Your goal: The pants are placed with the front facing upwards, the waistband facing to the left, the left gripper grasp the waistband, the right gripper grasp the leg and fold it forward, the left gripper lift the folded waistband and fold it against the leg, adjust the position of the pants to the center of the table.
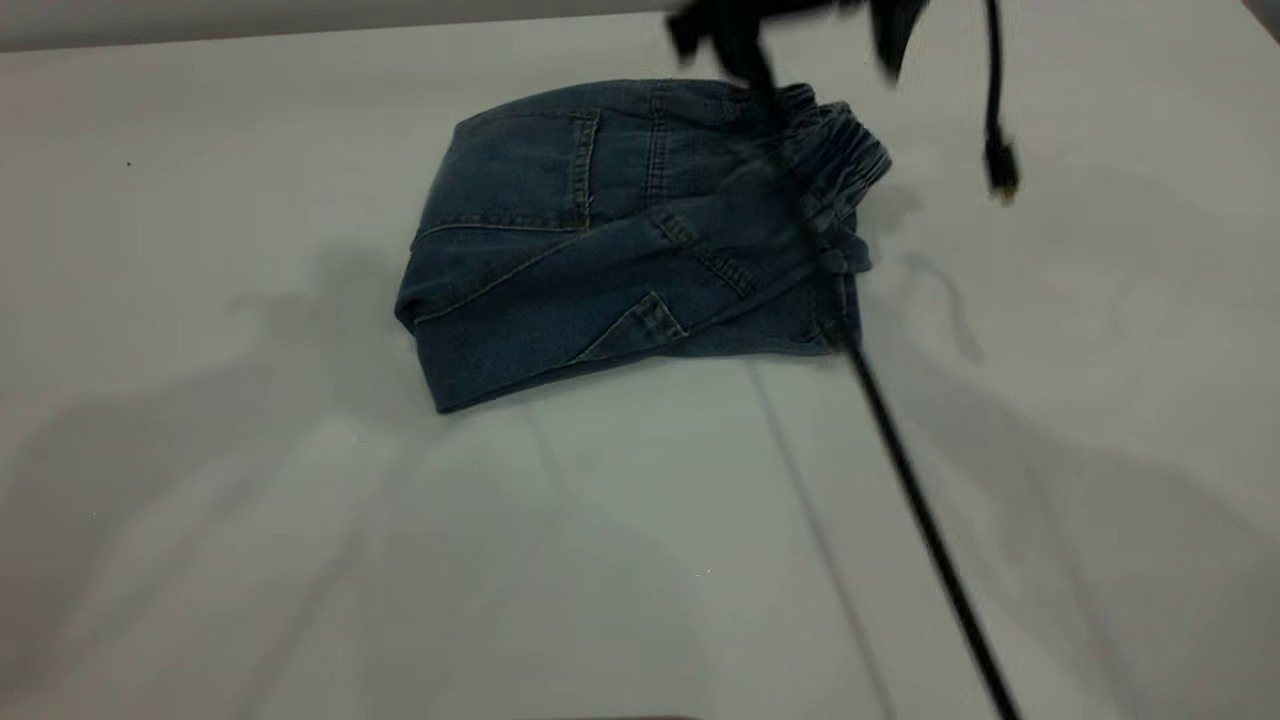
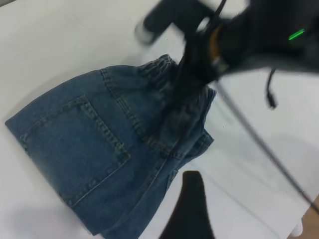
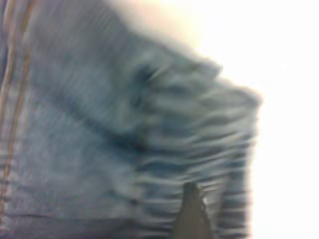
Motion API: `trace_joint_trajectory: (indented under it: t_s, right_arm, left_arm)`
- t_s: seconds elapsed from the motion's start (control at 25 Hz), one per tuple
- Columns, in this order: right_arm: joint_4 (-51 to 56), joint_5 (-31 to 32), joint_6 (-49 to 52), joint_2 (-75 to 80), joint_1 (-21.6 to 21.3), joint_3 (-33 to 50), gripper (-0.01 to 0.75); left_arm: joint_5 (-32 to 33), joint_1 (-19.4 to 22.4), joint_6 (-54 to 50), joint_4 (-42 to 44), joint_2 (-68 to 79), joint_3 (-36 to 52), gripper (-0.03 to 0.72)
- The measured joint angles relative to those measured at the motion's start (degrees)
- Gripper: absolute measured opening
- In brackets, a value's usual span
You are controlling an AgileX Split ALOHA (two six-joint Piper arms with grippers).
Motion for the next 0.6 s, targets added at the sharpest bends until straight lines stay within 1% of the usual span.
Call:
trace_joint_trajectory:
  t_s: [0.12, 0.24, 0.44, 0.52, 0.6]
  right_arm:
    - [-1.43, 0.08, -0.19, -6.14, -0.06, 0.00, 0.491]
    - [-0.63, 0.58, -1.94, -12.06, -0.06, 0.00, 0.491]
    - [5.92, 1.23, -12.32, -22.14, -0.06, 1.65, 0.491]
    - [9.59, 1.40, -16.65, -26.50, -0.06, 3.73, 0.491]
    - [11.87, 1.58, -20.00, -31.78, -0.06, 7.18, 0.491]
  left_arm:
    - [0.85, 0.00, 0.00, 0.11, 0.00, 0.00, 0.577]
    - [2.27, 0.00, 0.00, 1.71, -0.25, 0.00, 0.577]
    - [5.03, 0.00, -0.55, 7.10, -4.44, 0.00, 0.577]
    - [6.86, 0.00, -1.17, 9.23, -7.57, 0.00, 0.577]
    - [10.01, 0.00, -2.03, 11.67, -10.49, 0.00, 0.577]
